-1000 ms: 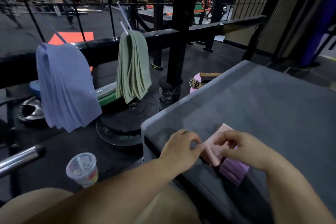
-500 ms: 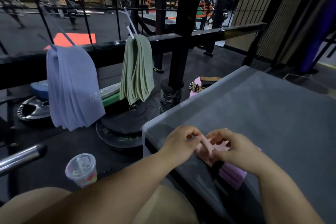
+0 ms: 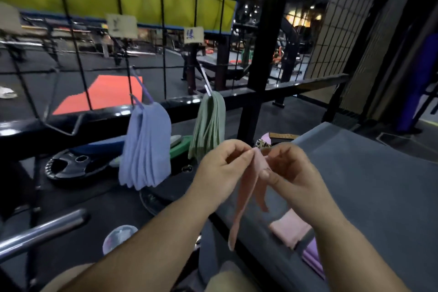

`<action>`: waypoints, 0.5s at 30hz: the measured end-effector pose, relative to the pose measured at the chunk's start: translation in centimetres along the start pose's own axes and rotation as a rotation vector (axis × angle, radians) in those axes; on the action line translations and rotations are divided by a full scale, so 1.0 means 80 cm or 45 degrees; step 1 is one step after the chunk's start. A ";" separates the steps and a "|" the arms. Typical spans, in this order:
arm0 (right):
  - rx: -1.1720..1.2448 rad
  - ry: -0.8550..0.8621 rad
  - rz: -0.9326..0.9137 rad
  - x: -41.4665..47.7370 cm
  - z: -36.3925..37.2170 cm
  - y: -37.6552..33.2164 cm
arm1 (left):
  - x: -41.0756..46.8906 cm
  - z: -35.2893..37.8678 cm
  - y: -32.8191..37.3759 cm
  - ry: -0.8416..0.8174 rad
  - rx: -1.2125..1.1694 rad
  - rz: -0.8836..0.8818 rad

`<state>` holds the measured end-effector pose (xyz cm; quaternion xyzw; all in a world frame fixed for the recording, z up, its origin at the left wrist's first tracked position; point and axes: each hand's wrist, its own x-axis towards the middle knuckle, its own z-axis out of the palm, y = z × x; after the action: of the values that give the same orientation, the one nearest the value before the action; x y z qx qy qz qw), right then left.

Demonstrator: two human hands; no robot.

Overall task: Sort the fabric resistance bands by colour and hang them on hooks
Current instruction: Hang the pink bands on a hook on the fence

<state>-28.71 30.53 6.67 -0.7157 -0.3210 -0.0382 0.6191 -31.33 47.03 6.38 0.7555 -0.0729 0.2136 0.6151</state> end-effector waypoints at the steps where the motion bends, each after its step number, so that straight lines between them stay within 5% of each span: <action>1: 0.040 -0.027 -0.009 0.003 0.010 -0.008 | -0.003 -0.011 0.007 0.024 -0.001 0.008; 15: 0.170 -0.259 -0.162 0.046 0.135 -0.079 | -0.057 -0.143 0.054 0.311 -0.138 -0.035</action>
<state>-32.71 42.02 11.26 -0.6512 -0.4287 0.0168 0.6260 -39.71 56.31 10.15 0.6904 0.0014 0.2911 0.6622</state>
